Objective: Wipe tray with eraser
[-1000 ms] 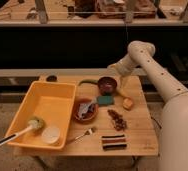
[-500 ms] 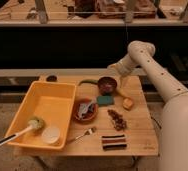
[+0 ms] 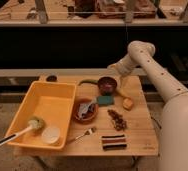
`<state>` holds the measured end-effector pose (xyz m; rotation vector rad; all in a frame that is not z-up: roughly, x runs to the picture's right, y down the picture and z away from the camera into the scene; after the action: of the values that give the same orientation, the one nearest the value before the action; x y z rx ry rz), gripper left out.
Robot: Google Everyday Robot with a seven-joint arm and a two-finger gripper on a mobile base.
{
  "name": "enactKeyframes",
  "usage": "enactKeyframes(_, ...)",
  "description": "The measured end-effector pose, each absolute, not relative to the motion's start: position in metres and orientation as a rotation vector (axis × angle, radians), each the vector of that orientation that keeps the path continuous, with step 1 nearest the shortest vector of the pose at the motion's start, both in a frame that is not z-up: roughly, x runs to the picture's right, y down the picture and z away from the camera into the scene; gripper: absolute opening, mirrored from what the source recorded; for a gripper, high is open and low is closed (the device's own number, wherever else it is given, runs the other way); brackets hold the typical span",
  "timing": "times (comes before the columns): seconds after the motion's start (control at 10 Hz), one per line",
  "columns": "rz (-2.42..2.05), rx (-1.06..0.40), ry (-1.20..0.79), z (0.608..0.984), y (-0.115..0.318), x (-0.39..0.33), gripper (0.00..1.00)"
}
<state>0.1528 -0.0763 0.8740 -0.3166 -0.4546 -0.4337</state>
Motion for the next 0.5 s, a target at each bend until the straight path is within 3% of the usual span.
enactKeyframes(0.5, -0.438, -0.317, -0.445, 0.8738, -0.0764, 0.153, 0.8)
